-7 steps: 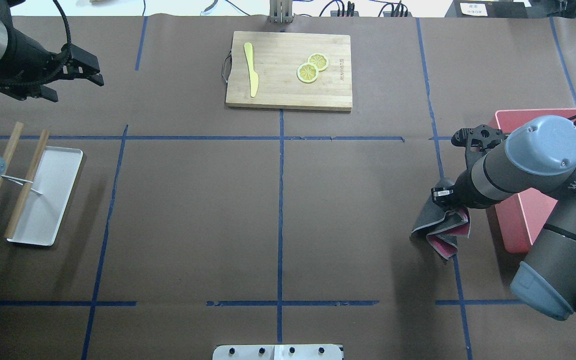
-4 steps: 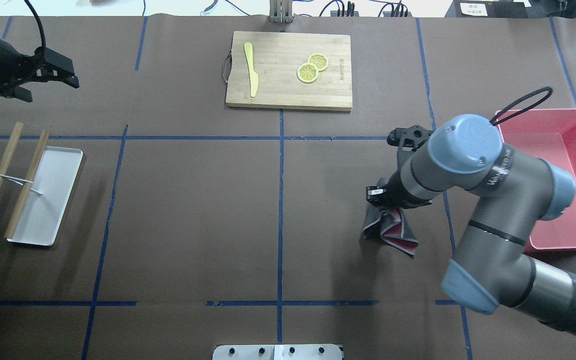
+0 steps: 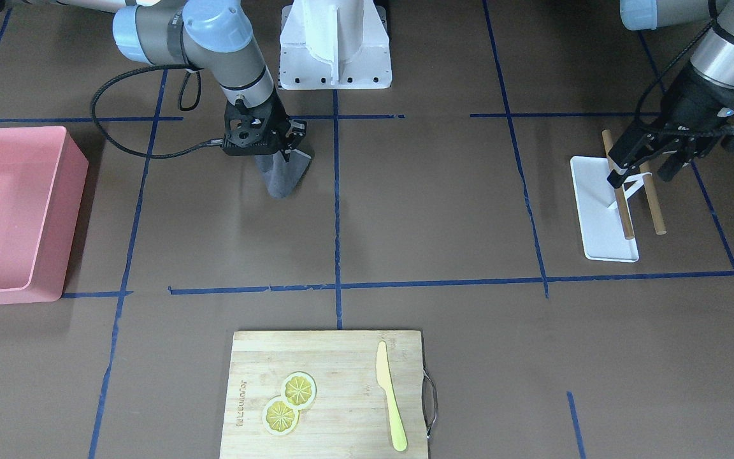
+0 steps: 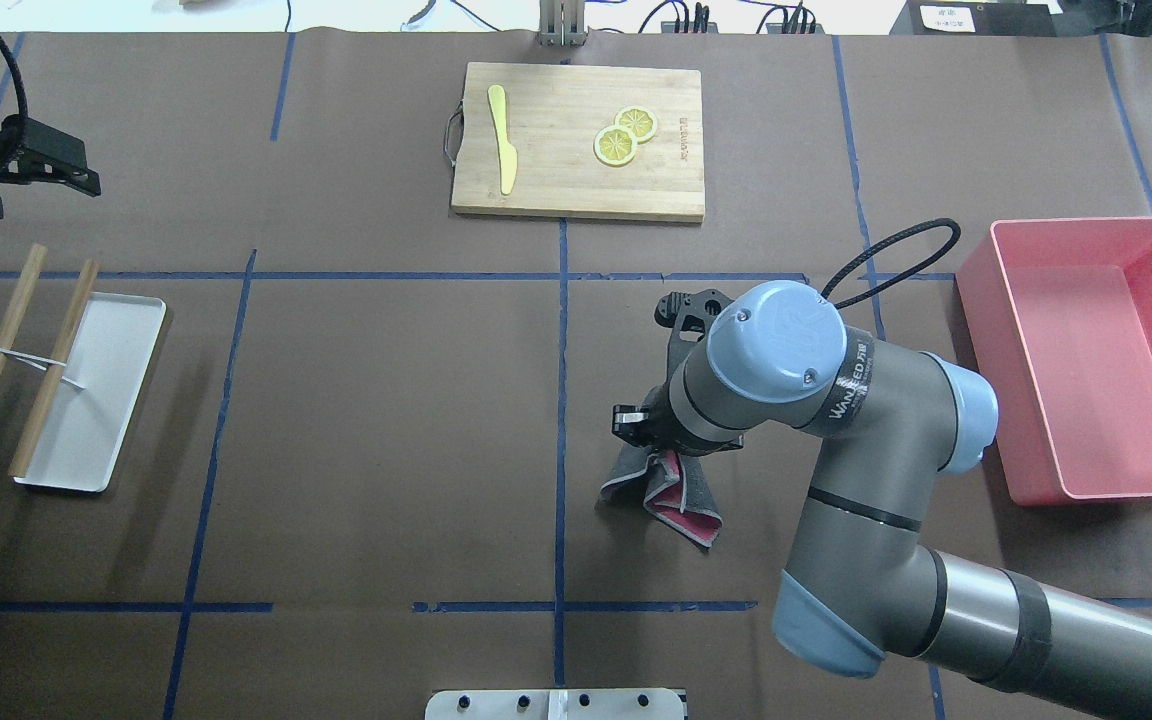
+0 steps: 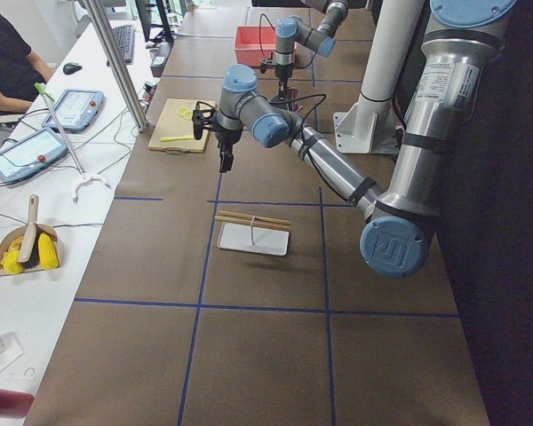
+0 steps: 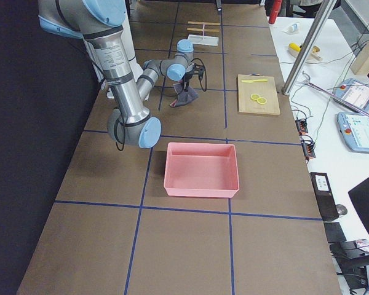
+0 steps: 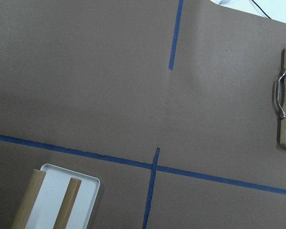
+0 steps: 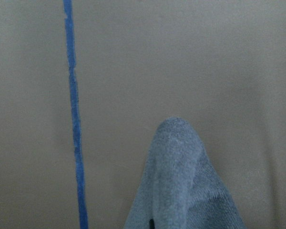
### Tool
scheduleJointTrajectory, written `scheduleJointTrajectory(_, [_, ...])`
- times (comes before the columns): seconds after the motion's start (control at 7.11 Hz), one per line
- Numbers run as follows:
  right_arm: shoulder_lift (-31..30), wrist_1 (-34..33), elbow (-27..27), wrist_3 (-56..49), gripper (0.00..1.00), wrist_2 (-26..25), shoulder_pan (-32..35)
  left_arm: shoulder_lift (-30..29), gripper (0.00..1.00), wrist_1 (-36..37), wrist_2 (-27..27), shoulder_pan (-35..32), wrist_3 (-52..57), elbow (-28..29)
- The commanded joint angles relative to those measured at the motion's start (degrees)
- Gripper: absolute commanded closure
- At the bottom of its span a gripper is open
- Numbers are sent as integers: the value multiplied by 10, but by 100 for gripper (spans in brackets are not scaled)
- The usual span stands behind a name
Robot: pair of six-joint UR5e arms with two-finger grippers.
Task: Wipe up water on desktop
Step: 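Wipe the cloth across the table surface with the right gripper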
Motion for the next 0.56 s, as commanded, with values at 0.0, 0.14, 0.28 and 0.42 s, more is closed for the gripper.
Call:
scheduleJointTrajectory(0.0, [-61,6,14,-51,100,12,39,14,1,0,-1,-4,1,-11])
scheduleJointTrajectory(0.14, [-103,6,34,-103,99,33,73,22,1,-1,-1,-5,2,-16])
scheduleJointTrajectory(0.28, [-149,5,71,-141,99,71,121,26,0,1,0,-5,15,-20])
scheduleJointTrajectory(0.42, [-181,-2,113,-156,100,117,185,26,0,1,0,-5,21,-19])
